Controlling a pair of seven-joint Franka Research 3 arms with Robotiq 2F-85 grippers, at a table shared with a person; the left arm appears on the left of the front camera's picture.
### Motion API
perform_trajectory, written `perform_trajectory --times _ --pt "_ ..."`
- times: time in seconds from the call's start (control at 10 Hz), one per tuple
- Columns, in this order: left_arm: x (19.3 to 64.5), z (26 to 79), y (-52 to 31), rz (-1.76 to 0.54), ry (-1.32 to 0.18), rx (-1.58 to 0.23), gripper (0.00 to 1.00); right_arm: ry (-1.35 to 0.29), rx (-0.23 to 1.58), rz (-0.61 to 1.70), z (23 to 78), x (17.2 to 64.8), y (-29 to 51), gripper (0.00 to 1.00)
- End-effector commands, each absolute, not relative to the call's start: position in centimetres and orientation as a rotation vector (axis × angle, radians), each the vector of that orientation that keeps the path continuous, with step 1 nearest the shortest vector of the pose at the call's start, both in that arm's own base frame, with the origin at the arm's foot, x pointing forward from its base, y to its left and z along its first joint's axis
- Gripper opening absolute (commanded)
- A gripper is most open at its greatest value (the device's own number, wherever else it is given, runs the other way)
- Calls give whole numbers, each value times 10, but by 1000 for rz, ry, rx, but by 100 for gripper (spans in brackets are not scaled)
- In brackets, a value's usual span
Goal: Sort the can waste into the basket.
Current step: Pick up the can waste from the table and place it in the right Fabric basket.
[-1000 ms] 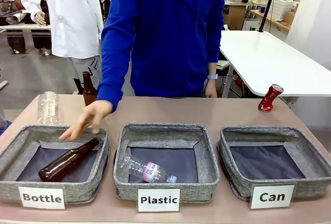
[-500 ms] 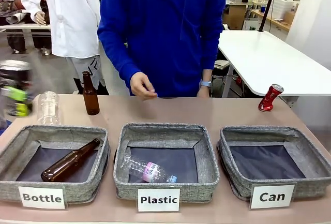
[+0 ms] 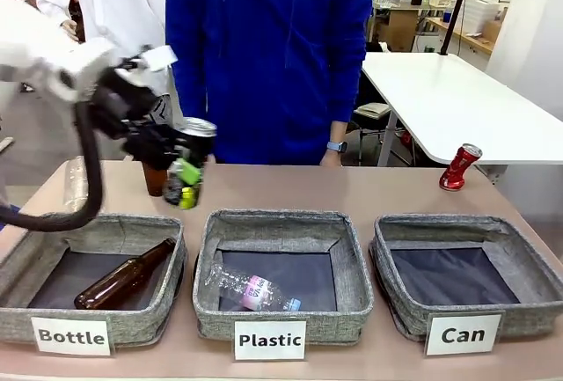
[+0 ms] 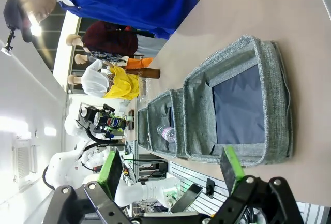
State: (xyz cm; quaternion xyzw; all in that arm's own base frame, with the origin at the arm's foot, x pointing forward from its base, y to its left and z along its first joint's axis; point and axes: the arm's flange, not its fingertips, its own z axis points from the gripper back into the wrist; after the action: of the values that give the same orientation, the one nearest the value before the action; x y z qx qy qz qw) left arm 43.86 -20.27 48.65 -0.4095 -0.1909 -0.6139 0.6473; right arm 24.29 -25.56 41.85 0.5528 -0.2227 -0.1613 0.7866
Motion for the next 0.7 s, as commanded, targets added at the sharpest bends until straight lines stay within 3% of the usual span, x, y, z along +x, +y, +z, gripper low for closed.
perform_trajectory --times 0.0,0.3,0.6 --pt "466 488 -266 -1453 -362 -886 46 -510 1204 -330 419 244 -257 100" --pt "451 491 -398 -1636 -423 -825 46 -510 1204 -330 419 244 -257 100" --pt "405 469 -502 -1947 -449 -759 46 -510 1204 -330 419 244 -257 100"
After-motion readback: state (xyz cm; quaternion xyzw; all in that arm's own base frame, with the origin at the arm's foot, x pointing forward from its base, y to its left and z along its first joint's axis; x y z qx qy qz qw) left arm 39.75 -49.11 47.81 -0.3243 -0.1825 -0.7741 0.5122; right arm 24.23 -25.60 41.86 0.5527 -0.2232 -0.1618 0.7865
